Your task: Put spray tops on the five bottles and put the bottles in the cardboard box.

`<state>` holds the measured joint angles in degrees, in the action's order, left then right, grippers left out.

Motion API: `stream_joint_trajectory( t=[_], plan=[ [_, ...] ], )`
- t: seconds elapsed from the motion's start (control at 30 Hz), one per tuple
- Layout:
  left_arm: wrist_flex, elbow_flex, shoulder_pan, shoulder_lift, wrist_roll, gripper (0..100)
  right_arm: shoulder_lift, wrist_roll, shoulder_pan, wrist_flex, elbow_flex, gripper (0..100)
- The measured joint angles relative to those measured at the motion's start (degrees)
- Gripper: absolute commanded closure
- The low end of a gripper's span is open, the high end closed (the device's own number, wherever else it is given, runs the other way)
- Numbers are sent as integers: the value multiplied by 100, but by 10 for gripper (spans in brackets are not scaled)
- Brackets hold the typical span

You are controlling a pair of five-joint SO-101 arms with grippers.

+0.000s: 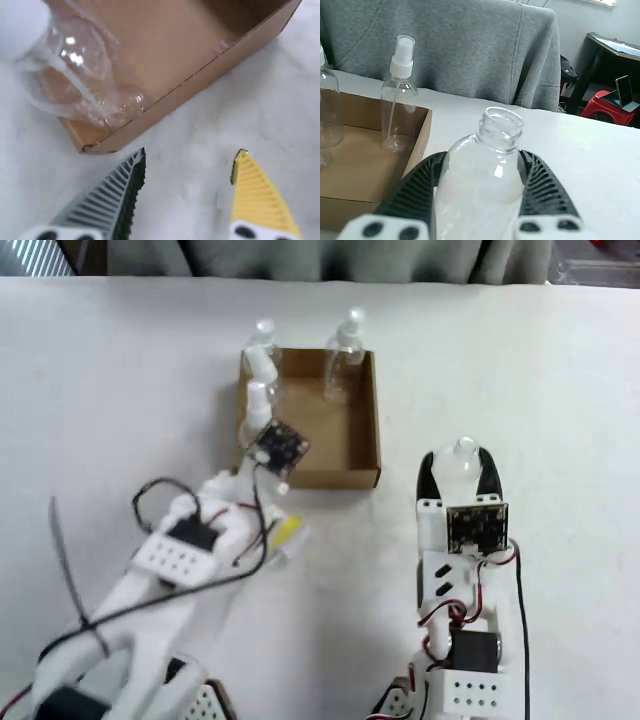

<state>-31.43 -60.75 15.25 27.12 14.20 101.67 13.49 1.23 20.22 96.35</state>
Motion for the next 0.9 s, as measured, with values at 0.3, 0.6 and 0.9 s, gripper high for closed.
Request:
stream_joint_trajectory(
  t=[0.3,0.6,0.9],
  plan=[
    [-1257,2312,-9,-2725,0,718,0,0,0,0,0,982],
    [-1987,3323,0,-3763,-26,714,0,0,0,0,0,982],
    [-2743,3974,-18,-4044,440,717,0,0,0,0,0,982]
  ],
)
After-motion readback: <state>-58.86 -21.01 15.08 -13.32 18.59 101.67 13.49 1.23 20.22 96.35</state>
